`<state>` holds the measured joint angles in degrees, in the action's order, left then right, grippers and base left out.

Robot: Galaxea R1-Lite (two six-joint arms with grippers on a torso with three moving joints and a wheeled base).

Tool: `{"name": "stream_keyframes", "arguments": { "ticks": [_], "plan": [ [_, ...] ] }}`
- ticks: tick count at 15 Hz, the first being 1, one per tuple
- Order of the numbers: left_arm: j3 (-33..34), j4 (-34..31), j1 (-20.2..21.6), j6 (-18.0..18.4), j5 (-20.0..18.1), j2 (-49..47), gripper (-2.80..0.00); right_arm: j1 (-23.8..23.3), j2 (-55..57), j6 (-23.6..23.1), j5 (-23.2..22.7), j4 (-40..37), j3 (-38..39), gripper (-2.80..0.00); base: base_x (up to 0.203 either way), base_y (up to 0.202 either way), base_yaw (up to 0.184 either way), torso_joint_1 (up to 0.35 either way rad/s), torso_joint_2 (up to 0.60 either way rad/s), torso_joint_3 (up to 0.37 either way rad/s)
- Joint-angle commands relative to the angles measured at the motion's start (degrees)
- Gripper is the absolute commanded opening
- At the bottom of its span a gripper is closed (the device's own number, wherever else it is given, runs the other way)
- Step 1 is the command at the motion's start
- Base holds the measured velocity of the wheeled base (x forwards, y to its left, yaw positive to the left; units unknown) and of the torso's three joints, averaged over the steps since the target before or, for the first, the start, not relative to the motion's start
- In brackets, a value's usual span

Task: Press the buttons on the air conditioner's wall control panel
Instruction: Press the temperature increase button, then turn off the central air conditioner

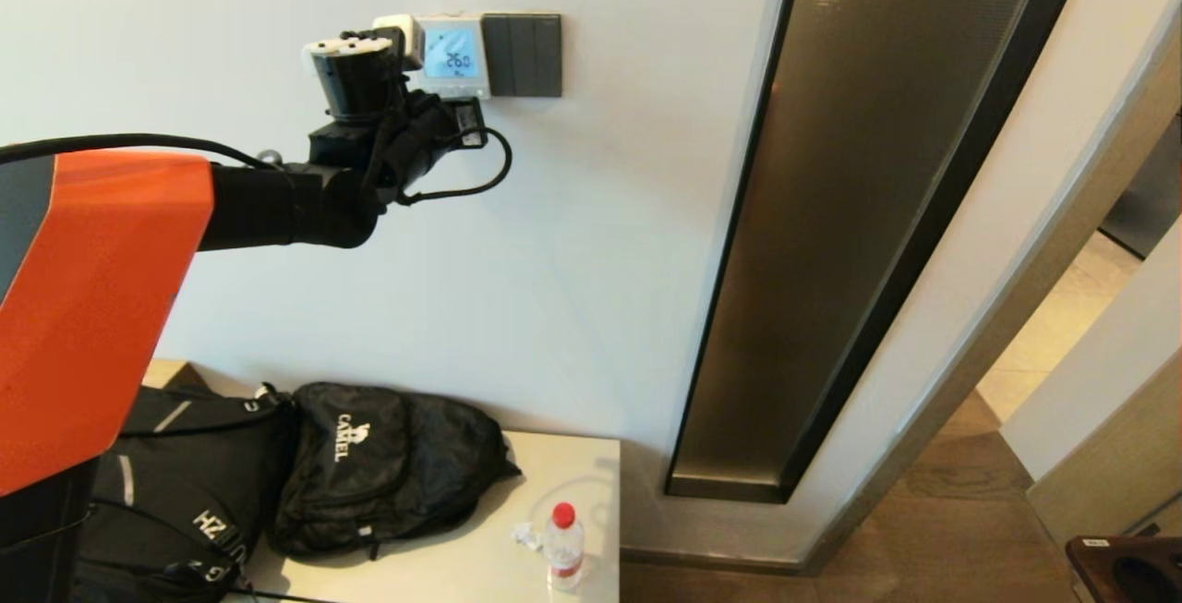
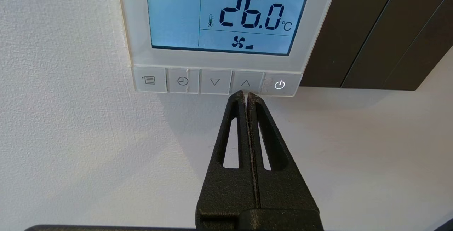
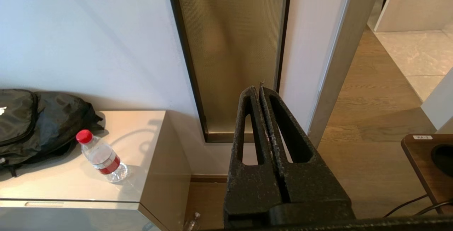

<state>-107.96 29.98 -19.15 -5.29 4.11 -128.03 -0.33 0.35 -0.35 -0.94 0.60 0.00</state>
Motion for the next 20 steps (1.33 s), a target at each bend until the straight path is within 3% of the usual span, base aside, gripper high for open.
{"name": "stream_keyframes", "arguments": {
  "ticks": [1,8,10,14,20],
  "plan": [
    [0.76,0.63,-0.01,-0.07,0.11,0.81,-2.80,-0.02,0.09,0.00,-0.03,0.02,0.00,-2.80,0.000,0.000,0.000,0.000,0.00,0.000],
    [7.32,2.82,-0.01,0.02,0.11,6.30,-2.80,-0.02,0.09,0.00,-0.03,0.02,0.00,-2.80,0.000,0.000,0.000,0.000,0.00,0.000],
    [12.23,4.51,0.00,0.07,-0.05,9.19,-2.80,-0.02,0.09,0.00,-0.03,0.02,0.00,-2.80,0.000,0.000,0.000,0.000,0.00,0.000],
    [29.53,10.55,0.06,2.37,-0.48,21.86,-2.80,0.07,0.00,0.00,-0.03,0.02,0.00,-2.80,0.000,0.000,0.000,0.000,0.00,0.000],
    [64.85,15.51,1.63,4.21,-1.30,53.91,-2.80,0.03,0.00,0.03,-0.03,0.02,0.00,-2.80,0.000,0.000,0.000,0.000,0.00,0.000]
  ]
}}
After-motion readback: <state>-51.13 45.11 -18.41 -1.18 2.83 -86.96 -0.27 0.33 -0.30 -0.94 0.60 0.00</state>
